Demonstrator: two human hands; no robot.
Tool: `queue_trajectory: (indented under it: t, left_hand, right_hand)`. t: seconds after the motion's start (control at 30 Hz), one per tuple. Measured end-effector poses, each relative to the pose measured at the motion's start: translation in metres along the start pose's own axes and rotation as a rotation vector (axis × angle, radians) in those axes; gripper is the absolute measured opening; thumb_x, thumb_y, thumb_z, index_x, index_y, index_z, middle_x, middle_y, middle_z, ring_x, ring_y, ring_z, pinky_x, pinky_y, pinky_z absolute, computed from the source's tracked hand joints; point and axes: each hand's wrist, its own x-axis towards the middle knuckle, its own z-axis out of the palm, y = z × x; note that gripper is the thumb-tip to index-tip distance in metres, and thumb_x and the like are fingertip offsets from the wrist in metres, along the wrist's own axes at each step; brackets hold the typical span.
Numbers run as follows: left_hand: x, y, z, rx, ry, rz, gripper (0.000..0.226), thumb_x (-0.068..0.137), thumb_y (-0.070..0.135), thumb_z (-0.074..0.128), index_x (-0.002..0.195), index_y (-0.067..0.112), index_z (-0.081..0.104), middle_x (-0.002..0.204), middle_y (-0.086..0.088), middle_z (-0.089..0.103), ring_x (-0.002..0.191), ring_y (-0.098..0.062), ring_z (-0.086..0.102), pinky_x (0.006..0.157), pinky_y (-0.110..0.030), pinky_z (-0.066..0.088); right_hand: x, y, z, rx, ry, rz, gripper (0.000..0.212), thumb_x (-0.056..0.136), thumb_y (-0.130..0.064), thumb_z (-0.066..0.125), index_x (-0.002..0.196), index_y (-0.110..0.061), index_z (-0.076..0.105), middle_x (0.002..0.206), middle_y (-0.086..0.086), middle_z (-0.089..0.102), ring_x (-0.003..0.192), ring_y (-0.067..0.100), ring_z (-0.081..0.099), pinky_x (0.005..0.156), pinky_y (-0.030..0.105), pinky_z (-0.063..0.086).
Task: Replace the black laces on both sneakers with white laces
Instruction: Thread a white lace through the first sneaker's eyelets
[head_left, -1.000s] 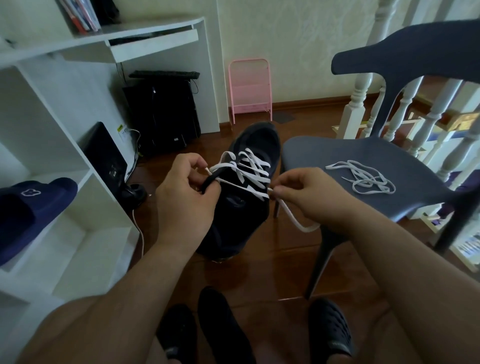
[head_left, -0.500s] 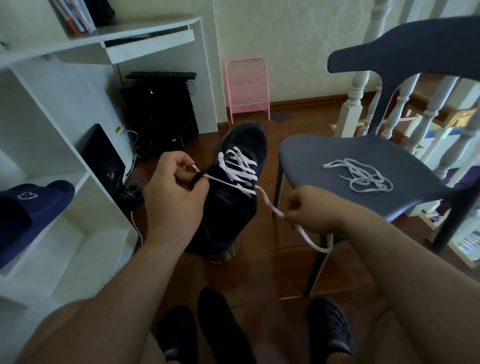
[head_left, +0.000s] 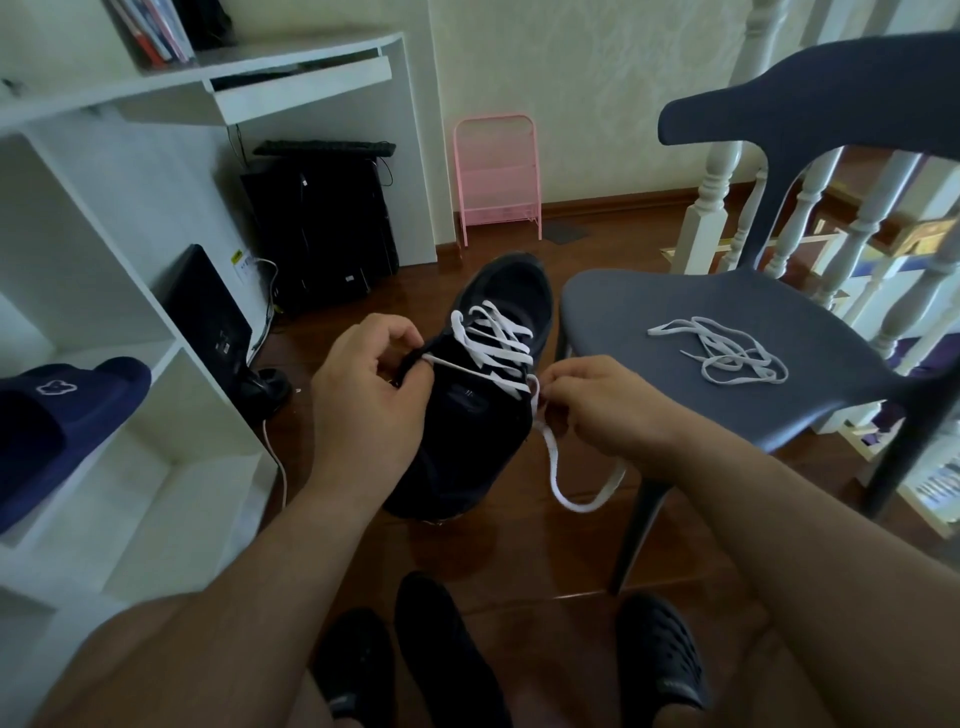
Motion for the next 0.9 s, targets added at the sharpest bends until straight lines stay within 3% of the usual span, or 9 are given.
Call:
queue_trajectory:
  t: [0.1, 0.23, 0.4, 0.5, 0.6, 0.7, 0.77, 0.83, 0.9]
  left_hand:
    - [0.0, 0.002, -0.001, -0.01, -0.011, 0.019, 0.028, 0.095, 0.008, 0.071, 0.095, 0.035, 0.062, 0.092, 0.007, 0.058, 0.081, -0.005, 0.058, 0.069, -0.009, 0.043]
    - [-0.001, 0.0, -0.002, -0.004, -0.045, 0.027, 0.042, 0.095, 0.001, 0.063, 0.081, 0.04, 0.069, 0.093, 0.008, 0.05, 0.086, -0.002, 0.053, 0.078, -0.003, 0.036]
    - [0.001, -0.005, -0.004, 0.011, -0.006, -0.063, 0.058, 0.083, -0.014, 0.057, 0.06, 0.038, 0.064, 0.094, 0.01, 0.048, 0.092, -0.014, 0.058, 0.081, -0.016, 0.044]
    - [0.002, -0.005, -0.004, 0.055, -0.012, -0.064, 0.054, 0.084, -0.014, 0.058, 0.062, 0.035, 0.067, 0.096, 0.008, 0.048, 0.094, -0.008, 0.054, 0.081, -0.005, 0.037]
    - [0.002, -0.004, -0.003, 0.065, -0.033, -0.067, 0.053, 0.091, -0.009, 0.059, 0.068, 0.037, 0.071, 0.101, 0.007, 0.049, 0.098, -0.009, 0.053, 0.084, -0.008, 0.036]
    - [0.002, -0.002, 0.0, 0.074, -0.092, -0.088, 0.05, 0.099, -0.001, 0.059, 0.078, 0.043, 0.073, 0.1, 0.011, 0.047, 0.094, 0.0, 0.046, 0.085, -0.003, 0.035]
    - [0.001, -0.002, 0.002, 0.056, -0.119, -0.095, 0.05, 0.102, 0.003, 0.06, 0.082, 0.046, 0.073, 0.1, 0.013, 0.047, 0.097, 0.001, 0.048, 0.083, 0.002, 0.034]
    - [0.0, -0.002, 0.004, 0.067, -0.149, -0.1, 0.045, 0.103, 0.005, 0.06, 0.089, 0.044, 0.077, 0.1, 0.013, 0.047, 0.098, 0.003, 0.049, 0.081, 0.003, 0.035]
    - [-0.001, -0.003, 0.006, 0.079, -0.186, -0.111, 0.043, 0.104, 0.006, 0.059, 0.092, 0.042, 0.079, 0.1, 0.013, 0.046, 0.097, 0.005, 0.047, 0.08, 0.003, 0.035]
  right_hand:
    - [0.0, -0.003, 0.0, 0.074, -0.02, 0.04, 0.035, 0.106, -0.03, 0.055, 0.096, -0.001, 0.07, 0.062, -0.001, 0.054, 0.043, 0.006, 0.038, 0.041, 0.017, 0.032]
    - [-0.001, -0.004, 0.004, 0.154, -0.05, 0.074, 0.027, 0.106, -0.021, 0.053, 0.09, -0.003, 0.065, 0.058, 0.001, 0.045, 0.043, 0.009, 0.032, 0.041, 0.021, 0.029]
    - [-0.002, -0.003, -0.017, -0.462, -0.007, 0.075, 0.029, 0.102, -0.02, 0.048, 0.075, -0.012, 0.056, 0.071, 0.003, 0.054, 0.063, 0.015, 0.047, 0.058, 0.031, 0.037]
    - [-0.006, -0.006, -0.025, -0.46, 0.013, 0.103, 0.031, 0.103, -0.019, 0.046, 0.073, -0.012, 0.054, 0.065, -0.002, 0.052, 0.062, 0.013, 0.046, 0.058, 0.03, 0.035]
    - [-0.008, -0.008, -0.025, -0.42, 0.003, 0.109, 0.028, 0.104, -0.026, 0.049, 0.09, -0.006, 0.061, 0.075, 0.003, 0.059, 0.069, 0.015, 0.052, 0.063, 0.032, 0.04]
    - [-0.005, -0.005, -0.027, -0.367, 0.093, 0.109, 0.027, 0.104, -0.032, 0.046, 0.101, -0.013, 0.066, 0.101, 0.007, 0.066, 0.092, 0.02, 0.059, 0.082, 0.038, 0.046]
    - [-0.003, -0.006, -0.028, -0.249, 0.131, 0.112, 0.029, 0.103, -0.021, 0.042, 0.119, -0.017, 0.065, 0.108, 0.001, 0.062, 0.099, 0.019, 0.056, 0.084, 0.037, 0.045]
    - [-0.004, -0.008, -0.028, -0.105, 0.104, 0.12, 0.046, 0.098, -0.003, 0.043, 0.138, -0.02, 0.058, 0.1, -0.005, 0.055, 0.091, 0.011, 0.053, 0.077, 0.03, 0.043]
    - [-0.005, -0.009, -0.027, -0.013, 0.061, 0.103, 0.055, 0.093, 0.012, 0.045, 0.139, -0.016, 0.058, 0.093, 0.0, 0.058, 0.082, 0.01, 0.055, 0.072, 0.025, 0.043]
